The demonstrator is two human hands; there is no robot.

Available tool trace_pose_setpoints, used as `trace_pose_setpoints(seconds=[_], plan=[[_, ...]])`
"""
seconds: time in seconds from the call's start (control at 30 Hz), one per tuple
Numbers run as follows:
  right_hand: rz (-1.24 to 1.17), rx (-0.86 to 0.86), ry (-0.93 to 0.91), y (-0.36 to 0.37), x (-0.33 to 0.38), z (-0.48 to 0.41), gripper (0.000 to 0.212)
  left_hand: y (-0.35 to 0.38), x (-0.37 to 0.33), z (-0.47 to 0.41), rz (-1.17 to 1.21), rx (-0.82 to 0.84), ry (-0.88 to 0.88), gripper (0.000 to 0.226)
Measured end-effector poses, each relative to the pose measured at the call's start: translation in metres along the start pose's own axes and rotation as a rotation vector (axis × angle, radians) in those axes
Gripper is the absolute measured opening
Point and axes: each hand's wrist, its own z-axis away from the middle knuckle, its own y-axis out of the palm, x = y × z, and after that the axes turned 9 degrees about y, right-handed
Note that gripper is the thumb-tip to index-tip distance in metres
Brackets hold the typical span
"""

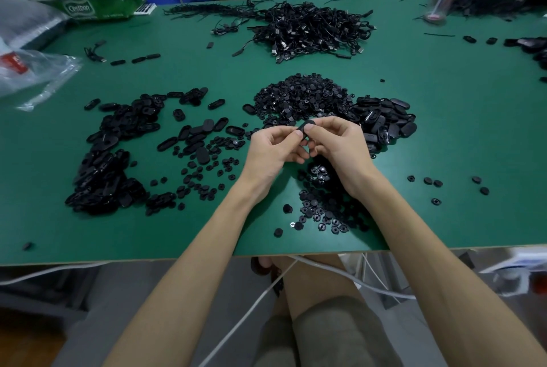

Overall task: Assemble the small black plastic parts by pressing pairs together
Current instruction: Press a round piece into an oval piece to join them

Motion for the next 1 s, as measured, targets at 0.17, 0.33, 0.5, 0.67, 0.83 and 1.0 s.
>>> trace_pose_setpoints(seconds=[0.17, 0.33, 0.5, 0.67, 0.83, 1.0], plan=[[0.018, -0.009, -0.009, 0.0015, 0.0004, 0.0017, 0.009, -0.0008, 0.0017, -0.0005, -0.016, 0.008, 0.004, 0.021], [0.036, 0.003, -0.004, 0.0031, 0.0014, 0.0032, 0.011, 0.0003, 0.0014, -0.0010, -0.058, 0.031, 0.020, 0.020], [0.028, -0.010, -0.010, 0.0008, 0.0019, 0.0032, 0.012, 0.0018, -0.0015, 0.0018, -0.042, 0.037, 0.047, 0.016], [0.046, -0.006, -0.081, 0.0007, 0.0036, 0.0047, 0.025, 0.0007, -0.0025, 0.0009, 0.034, -0.006, 0.023, 0.026], [0.399, -0.086, -0.283, 0.0020, 0.0031, 0.0089, 0.017, 0.0002, 0.0001, 0.0010, 0.049, -0.034, 0.016, 0.021], [0.525, -0.155, -0.344, 0.0044, 0.0033, 0.0099, 0.016, -0.0020, 0.0027, -0.0004, 0.082, -0.053, 0.005, 0.026]])
